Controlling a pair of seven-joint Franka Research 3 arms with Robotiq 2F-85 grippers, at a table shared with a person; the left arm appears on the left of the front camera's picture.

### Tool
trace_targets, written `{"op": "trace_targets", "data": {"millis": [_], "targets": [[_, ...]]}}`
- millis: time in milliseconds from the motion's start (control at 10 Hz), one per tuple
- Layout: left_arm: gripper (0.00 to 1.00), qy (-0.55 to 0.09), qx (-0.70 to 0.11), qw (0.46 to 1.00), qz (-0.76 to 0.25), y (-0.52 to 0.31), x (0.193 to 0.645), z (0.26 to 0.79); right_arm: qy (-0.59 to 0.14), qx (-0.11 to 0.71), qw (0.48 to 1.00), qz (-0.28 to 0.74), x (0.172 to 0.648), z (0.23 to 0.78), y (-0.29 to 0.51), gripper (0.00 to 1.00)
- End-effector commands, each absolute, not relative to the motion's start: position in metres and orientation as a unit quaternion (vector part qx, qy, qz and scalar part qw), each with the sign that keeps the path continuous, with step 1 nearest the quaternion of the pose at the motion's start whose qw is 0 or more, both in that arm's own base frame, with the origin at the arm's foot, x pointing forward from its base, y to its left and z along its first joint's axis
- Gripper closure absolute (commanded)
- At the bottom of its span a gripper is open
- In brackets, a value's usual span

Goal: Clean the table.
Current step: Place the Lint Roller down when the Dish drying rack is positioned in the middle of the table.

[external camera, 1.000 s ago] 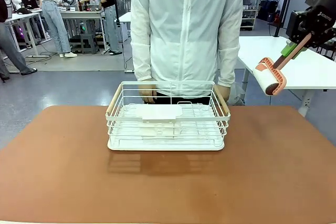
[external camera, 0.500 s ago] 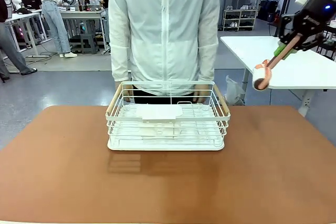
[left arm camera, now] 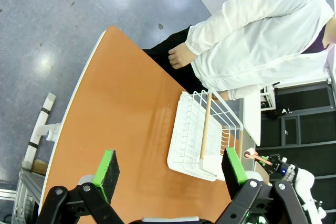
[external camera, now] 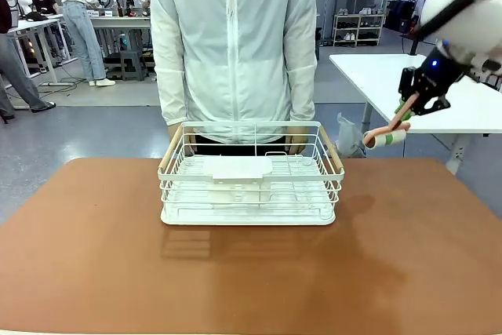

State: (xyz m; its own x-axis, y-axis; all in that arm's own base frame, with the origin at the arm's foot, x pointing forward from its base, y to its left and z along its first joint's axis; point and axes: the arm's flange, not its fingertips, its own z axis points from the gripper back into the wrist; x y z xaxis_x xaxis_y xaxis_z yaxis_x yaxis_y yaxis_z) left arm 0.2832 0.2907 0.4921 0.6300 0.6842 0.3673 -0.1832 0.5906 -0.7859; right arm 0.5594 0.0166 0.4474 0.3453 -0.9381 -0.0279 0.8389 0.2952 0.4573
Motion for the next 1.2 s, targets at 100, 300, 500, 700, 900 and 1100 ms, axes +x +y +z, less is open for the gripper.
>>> {"op": "trace_targets", "data": {"millis": [100, 300, 500, 700, 900, 1100], "targets": [[0.0, -0.351, -0.377, 0.82, 0.251, 0.294, 0.283, 0.491, -0.177, 0.154, 0.716, -0.658, 0.549, 0.423, 0.035, 0.79], [0.0, -0.351, -0.377, 0.82, 0.251, 0.294, 0.283, 0.491, -0.159, 0.17, 0.702, -0.673, 0.552, 0.405, 0.034, 0.79], [0.0, -0.351, -0.377, 0.82, 0.251, 0.294, 0.283, 0.491, -0.148, 0.161, 0.699, -0.681, 0.556, 0.392, 0.033, 0.79], [0.0, -0.351, -0.377, 0.82, 0.251, 0.294, 0.283, 0.491, -0.146, 0.156, 0.697, -0.685, 0.557, 0.382, 0.034, 0.79], [0.0, -0.351, -0.377, 0.82, 0.251, 0.294, 0.283, 0.491, -0.134, 0.148, 0.703, -0.683, 0.556, 0.375, 0.037, 0.79], [0.0, -0.351, -0.377, 0.82, 0.251, 0.294, 0.283, 0.491, -0.132, 0.147, 0.701, -0.685, 0.555, 0.371, 0.039, 0.79]]}}
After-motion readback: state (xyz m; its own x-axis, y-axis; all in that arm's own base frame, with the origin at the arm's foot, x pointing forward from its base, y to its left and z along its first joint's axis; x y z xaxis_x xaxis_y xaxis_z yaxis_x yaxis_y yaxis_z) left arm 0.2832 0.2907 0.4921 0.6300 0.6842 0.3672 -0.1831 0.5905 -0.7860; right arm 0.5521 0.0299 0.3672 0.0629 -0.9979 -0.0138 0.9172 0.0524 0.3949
